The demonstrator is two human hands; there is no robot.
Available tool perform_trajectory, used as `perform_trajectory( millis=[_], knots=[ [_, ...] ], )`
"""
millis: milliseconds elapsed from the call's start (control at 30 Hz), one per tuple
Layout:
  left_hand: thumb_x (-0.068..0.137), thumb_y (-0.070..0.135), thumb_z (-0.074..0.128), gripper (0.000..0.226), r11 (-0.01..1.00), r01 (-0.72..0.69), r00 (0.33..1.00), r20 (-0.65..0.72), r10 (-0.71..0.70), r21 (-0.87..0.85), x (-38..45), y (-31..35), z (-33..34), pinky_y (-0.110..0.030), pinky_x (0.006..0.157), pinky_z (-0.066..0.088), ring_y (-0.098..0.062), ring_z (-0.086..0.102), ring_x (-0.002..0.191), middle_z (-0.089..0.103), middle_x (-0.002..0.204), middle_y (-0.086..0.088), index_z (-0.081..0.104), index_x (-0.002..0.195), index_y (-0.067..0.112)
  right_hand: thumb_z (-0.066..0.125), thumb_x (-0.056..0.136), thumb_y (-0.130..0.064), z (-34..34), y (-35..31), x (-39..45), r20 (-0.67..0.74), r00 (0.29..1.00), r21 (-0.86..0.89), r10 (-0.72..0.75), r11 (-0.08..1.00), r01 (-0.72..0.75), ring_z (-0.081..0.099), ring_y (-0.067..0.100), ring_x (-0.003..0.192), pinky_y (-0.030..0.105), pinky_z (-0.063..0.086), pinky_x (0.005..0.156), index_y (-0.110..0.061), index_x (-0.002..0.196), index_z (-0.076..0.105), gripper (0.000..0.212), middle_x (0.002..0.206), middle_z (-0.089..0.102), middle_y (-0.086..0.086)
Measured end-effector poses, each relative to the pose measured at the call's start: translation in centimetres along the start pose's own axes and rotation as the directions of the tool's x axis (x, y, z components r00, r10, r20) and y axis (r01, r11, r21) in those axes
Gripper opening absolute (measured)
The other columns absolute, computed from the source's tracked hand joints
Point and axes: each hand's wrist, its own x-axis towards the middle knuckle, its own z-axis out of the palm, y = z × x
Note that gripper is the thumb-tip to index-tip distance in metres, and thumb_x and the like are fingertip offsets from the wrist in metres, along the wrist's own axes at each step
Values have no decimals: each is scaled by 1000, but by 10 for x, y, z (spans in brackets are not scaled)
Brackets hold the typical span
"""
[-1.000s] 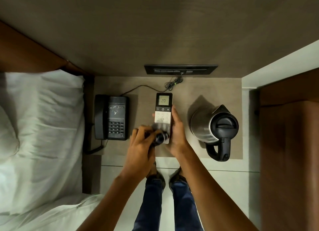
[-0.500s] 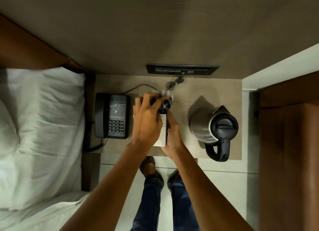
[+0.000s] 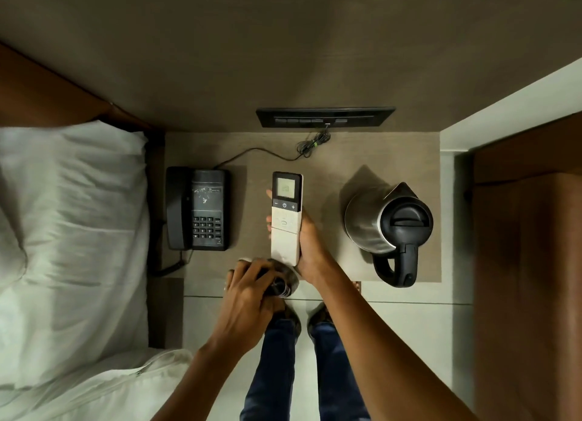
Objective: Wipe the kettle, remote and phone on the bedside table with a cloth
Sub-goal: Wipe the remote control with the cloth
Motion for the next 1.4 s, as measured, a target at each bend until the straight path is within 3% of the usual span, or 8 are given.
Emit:
perform_trajectory(
  millis=[267, 467, 533, 600, 767, 967, 1233, 1400],
  knots=[
    [84, 18, 45, 35, 999, -28, 1000, 13, 28, -22, 10, -2, 4, -36, 85, 49, -22, 52, 101, 65, 116, -1, 67, 112, 18, 26, 97, -89, -12, 6, 14, 167, 986, 94, -18, 996, 3, 63, 13, 72, 26, 55, 67, -23, 147, 67, 92, 90, 69, 5],
    [86, 18, 49, 28, 1000, -2, 996, 92, 3, -16, -1, -10, 17, -41, 82, 54, -22, 55, 98, 65, 113, 0, 71, 105, 14, 35, 70, -108, -19, 10, 28, -1, 999, -279, 50, 959, -48, 74, 18, 74, 33, 61, 69, -35, 137, 73, 106, 89, 78, -5],
    [85, 14, 56, 26, 1000, 2, 995, 99, 1, -26, -4, -15, 22, -40, 83, 56, -22, 55, 99, 64, 113, 0, 71, 107, 14, 38, 60, -110, -21, 12, 32, -84, 995, -369, 58, 925, -85, 82, 24, 94, 40, 66, 82, -32, 145, 66, 119, 111, 83, -1],
    [86, 15, 55, 26, 999, 12, 995, 99, -8, -39, -5, -21, 25, -39, 84, 56, -21, 55, 99, 63, 114, 1, 71, 107, 14, 41, 67, -105, -22, 15, 37, -171, 985, -430, 32, 897, -104, 82, 28, 104, 44, 67, 90, -30, 138, 68, 107, 124, 80, 7],
    [86, 20, 45, 33, 997, 42, 994, 99, -36, -57, -1, -34, 27, -42, 82, 55, -22, 53, 97, 64, 111, 1, 71, 105, 14, 57, 106, -58, -23, 22, 55, -281, 946, -440, -162, 898, 23, 80, 10, 75, 25, 64, 62, -27, 100, 71, 34, 100, 80, 7],
    [85, 18, 46, 34, 994, 63, 993, 103, -53, -93, 4, -43, 24, -44, 81, 55, -23, 54, 96, 65, 113, -1, 72, 107, 12, 63, 108, -42, -22, 29, 71, -334, 869, -592, -364, 799, 107, 77, 42, 98, 59, 63, 88, -3, 113, 71, 40, 104, 78, 25],
    [84, 27, 43, 42, 990, 83, 994, 81, -74, -118, 10, -49, 17, -43, 81, 53, -23, 54, 97, 66, 112, -3, 74, 106, 9, 74, 103, -31, -17, 33, 77, -381, 741, -682, -552, 710, 178, 75, 19, 76, 26, 60, 64, -3, 106, 72, 28, 91, 78, 10],
    [84, 26, 43, 41, 985, 99, 993, 72, -89, -143, 9, -55, 12, -41, 82, 53, -22, 54, 98, 65, 112, -2, 73, 106, 10, 81, 97, -22, -13, 37, 75, -398, 661, -744, -636, 645, 174, 75, 31, 95, 41, 63, 86, -1, 111, 75, 25, 103, 79, 16]
  ],
)
